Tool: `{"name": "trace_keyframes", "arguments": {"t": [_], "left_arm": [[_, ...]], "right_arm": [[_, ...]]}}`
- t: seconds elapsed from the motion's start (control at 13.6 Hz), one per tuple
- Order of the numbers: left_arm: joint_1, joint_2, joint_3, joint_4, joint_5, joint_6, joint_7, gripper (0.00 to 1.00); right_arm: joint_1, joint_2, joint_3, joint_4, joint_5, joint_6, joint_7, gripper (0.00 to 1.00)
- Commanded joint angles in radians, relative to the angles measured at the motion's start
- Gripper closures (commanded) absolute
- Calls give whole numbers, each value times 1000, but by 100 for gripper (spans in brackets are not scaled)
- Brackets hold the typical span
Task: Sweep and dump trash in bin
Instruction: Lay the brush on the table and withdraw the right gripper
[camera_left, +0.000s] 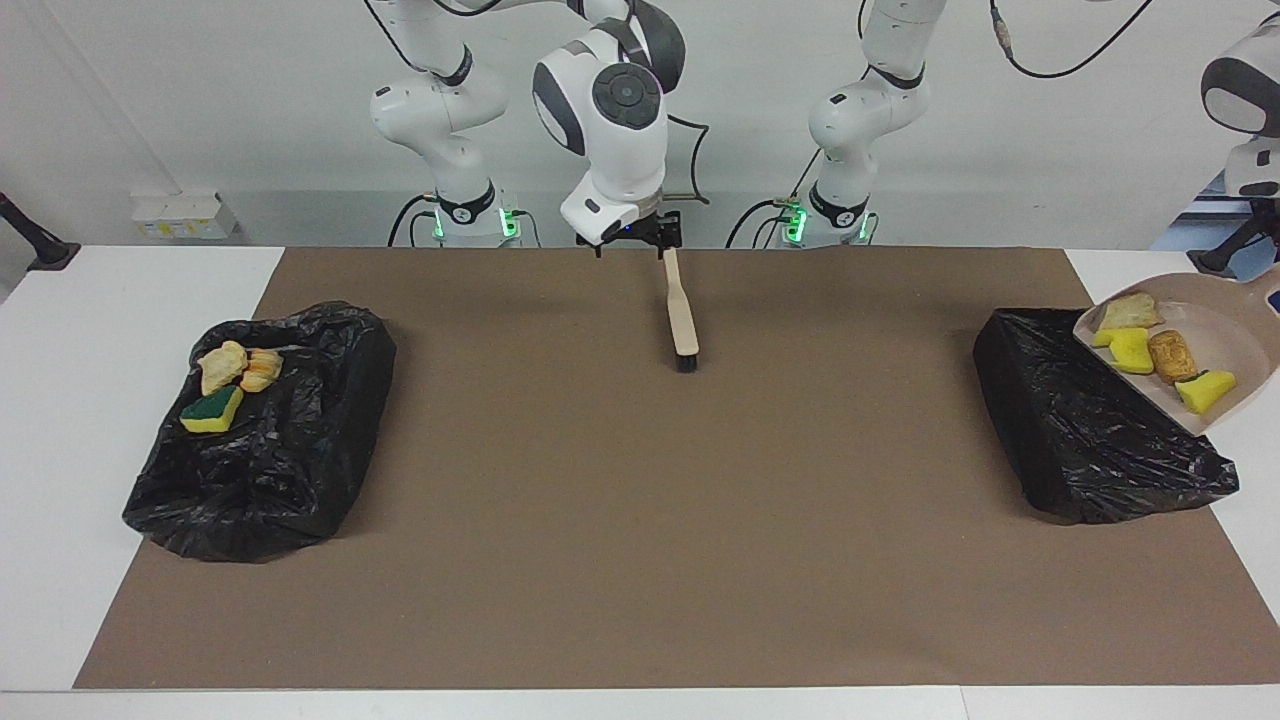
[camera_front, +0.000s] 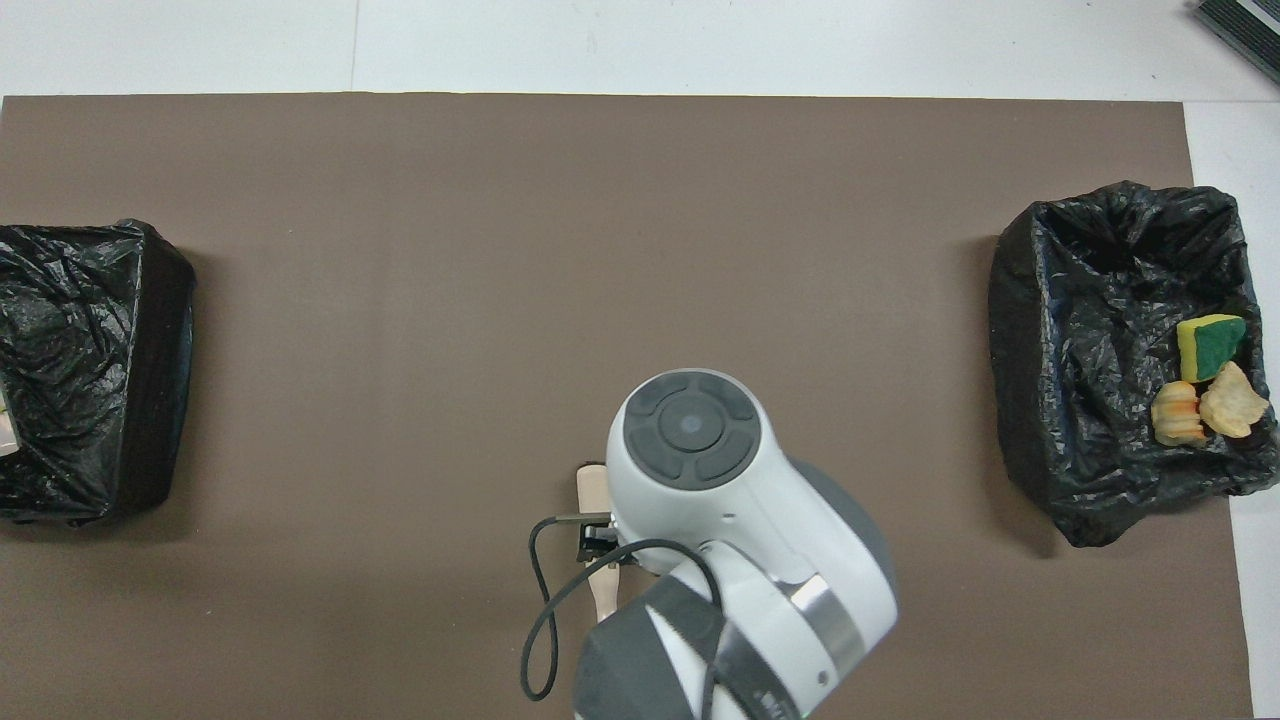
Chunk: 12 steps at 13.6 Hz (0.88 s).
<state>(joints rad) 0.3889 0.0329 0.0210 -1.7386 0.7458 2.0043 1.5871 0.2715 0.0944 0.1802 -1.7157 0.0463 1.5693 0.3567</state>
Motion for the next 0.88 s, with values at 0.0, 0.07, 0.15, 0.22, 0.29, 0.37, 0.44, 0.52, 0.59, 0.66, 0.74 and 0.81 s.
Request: {"name": "trace_keyframes", "arguments": {"t": [0.0, 0.07, 0.15, 0.22, 0.29, 0.37, 0.44, 0.52, 0.59, 0.66, 0.74, 0.81], "left_arm": [[-57, -19, 8, -6, 108, -57, -56, 100], [-83, -22, 8, -6, 150, -83, -74, 100], [-100, -25, 8, -6, 185, -110, -94, 100], [-110, -28, 8, -4, 205, -125, -102, 100], [-119, -34, 8, -1, 224, -130, -102, 100], [-122, -36, 5, 7, 228, -140, -99, 100], [-122, -45, -1, 8, 227, -153, -99, 100], [-123, -54, -3, 8, 215, -160, -101, 100], [-131, -60, -9, 10, 210, -183, -104, 100], [-151, -62, -13, 14, 199, -211, -105, 100], [-163, -64, -13, 16, 163, -231, -107, 100], [-179, -64, -13, 16, 106, -252, -125, 100]], "right_arm": [[-125, -28, 10, 10, -19, -3, -140, 0], [-155, -30, 7, 10, -28, -5, -187, 0], [-179, -35, 7, 34, -57, -3, -226, 0], [-205, -35, 10, 65, -90, -3, -249, 0], [-231, -33, 12, 85, -118, -5, -268, 0], [-257, -35, 10, 90, -121, -5, -284, 0], [-288, -35, 10, 90, -122, -8, -303, 0], [-320, -35, 10, 102, -123, -8, -326, 0], [-348, -35, 10, 108, -122, -12, -338, 0], [-365, -38, 8, 108, -122, -14, -337, 0], [-376, -38, 8, 108, -122, -12, -332, 0], [-390, -38, 5, 108, -122, -8, -331, 0]]}}
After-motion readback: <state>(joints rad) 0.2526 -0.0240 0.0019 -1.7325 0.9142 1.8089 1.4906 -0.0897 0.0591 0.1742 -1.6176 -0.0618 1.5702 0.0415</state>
